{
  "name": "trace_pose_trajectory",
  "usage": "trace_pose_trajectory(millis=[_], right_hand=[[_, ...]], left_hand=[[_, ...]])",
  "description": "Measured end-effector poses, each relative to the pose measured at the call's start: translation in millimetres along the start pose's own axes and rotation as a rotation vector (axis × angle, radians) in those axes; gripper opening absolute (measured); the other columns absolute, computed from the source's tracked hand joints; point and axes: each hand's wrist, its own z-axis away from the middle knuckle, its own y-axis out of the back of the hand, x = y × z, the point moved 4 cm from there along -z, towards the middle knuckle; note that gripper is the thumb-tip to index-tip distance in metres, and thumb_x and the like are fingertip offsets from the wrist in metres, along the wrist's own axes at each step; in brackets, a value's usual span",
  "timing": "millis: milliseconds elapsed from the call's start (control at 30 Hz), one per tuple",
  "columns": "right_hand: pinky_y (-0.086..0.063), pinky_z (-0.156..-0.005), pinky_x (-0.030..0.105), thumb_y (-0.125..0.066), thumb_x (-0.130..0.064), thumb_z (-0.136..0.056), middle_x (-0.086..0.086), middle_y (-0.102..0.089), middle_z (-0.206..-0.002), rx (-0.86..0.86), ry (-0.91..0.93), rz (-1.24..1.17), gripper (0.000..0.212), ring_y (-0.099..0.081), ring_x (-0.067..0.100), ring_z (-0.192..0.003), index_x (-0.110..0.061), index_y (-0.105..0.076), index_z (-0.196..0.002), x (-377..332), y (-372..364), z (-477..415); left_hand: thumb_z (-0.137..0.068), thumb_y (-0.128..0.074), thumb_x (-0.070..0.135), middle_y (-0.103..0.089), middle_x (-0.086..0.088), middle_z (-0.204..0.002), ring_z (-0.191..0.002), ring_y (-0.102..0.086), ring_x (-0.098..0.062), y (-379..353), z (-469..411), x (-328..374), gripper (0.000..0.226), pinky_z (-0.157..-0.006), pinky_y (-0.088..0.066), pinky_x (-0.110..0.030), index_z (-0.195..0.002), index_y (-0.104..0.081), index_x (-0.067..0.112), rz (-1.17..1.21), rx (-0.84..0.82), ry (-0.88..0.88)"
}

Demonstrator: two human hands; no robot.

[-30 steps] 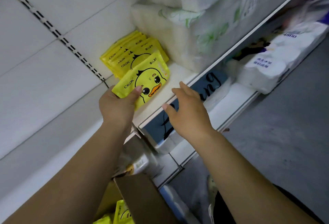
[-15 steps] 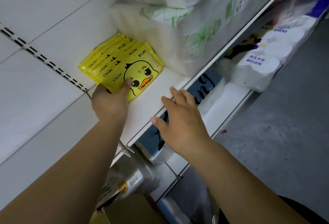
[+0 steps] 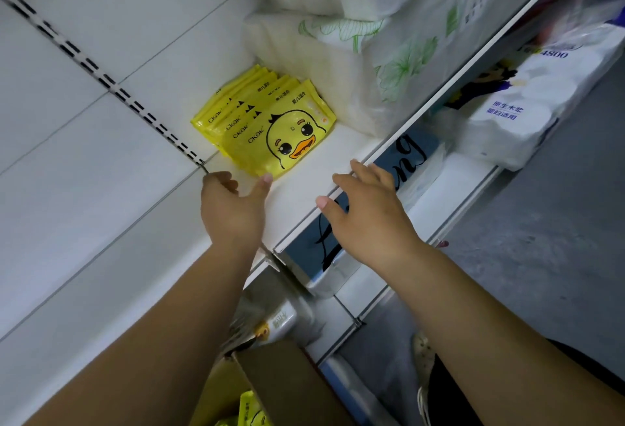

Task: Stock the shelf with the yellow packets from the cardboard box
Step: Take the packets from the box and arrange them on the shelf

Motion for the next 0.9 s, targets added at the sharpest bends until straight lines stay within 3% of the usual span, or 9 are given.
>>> trace_pose_trajectory(millis=[133,267,400,733,833,900], right_hand=[[-0.02,-0.122,0.043,-0.044,-0.045,-0.104,0.001,-0.023,-0.164,-0.027,0.019,0.036,0.056,-0.003,0.02,-0.152,-0.017,-0.04,-0.151,-8,-5,24],[-0.018,-0.123,0.04,-0.045,-0.044,-0.104,0.003,-0.023,-0.164,-0.134,0.049,-0.006,0.058,-0.004,0.02,-0.152,-0.015,-0.037,-0.153,-24,-22,70],[-0.018,-0.122,0.037,-0.044,-0.045,-0.104,0.002,-0.023,-0.164,-0.299,0.134,0.021,0.06,-0.006,0.019,-0.152,-0.015,-0.033,-0.155,-51,-52,132],[-0.026,-0.119,0.045,-0.049,-0.046,-0.102,0.007,-0.038,-0.156,-0.707,0.414,0.361,0.061,-0.021,0.03,-0.147,-0.014,-0.037,-0.152,-88,-183,252],[-0.037,-0.112,0.047,-0.052,-0.048,-0.1,0.012,-0.046,-0.15,-0.817,0.334,0.44,0.061,-0.028,0.033,-0.144,-0.012,-0.041,-0.149,-77,-222,264],[-0.043,-0.107,0.045,-0.053,-0.049,-0.099,0.016,-0.052,-0.143,-0.81,0.227,0.479,0.059,-0.041,0.036,-0.137,-0.01,-0.047,-0.143,-66,-242,267]], left_hand=[[-0.09,-0.075,0.046,-0.058,-0.001,-0.134,-0.123,-0.054,-0.019,44,47,-21,0.061,-0.097,-0.041,-0.03,-0.137,-0.053,0.014,-0.142,-0.105,-0.088],[-0.09,-0.072,0.052,-0.055,0.0,-0.143,-0.131,-0.052,-0.021,93,96,-52,0.066,-0.106,-0.048,-0.045,-0.142,-0.049,0.019,-0.229,-0.134,-0.073],[-0.091,-0.068,0.055,-0.053,0.0,-0.148,-0.136,-0.048,-0.022,142,140,-82,0.066,-0.111,-0.042,-0.044,-0.143,-0.05,0.019,-0.31,-0.151,-0.03],[-0.093,-0.061,0.06,-0.058,-0.01,-0.14,-0.131,-0.052,-0.032,290,268,-191,0.064,-0.102,-0.044,-0.045,-0.138,-0.054,0.015,-0.546,-0.097,0.161],[-0.093,-0.061,0.059,-0.06,-0.009,-0.13,-0.124,-0.054,-0.034,319,300,-232,0.056,-0.095,-0.045,-0.045,-0.127,-0.059,0.016,-0.535,-0.056,0.296],[-0.093,-0.061,0.06,-0.058,-0.012,-0.134,-0.126,-0.052,-0.036,330,325,-261,0.062,-0.098,-0.046,-0.048,-0.13,-0.057,0.011,-0.524,-0.024,0.398]])
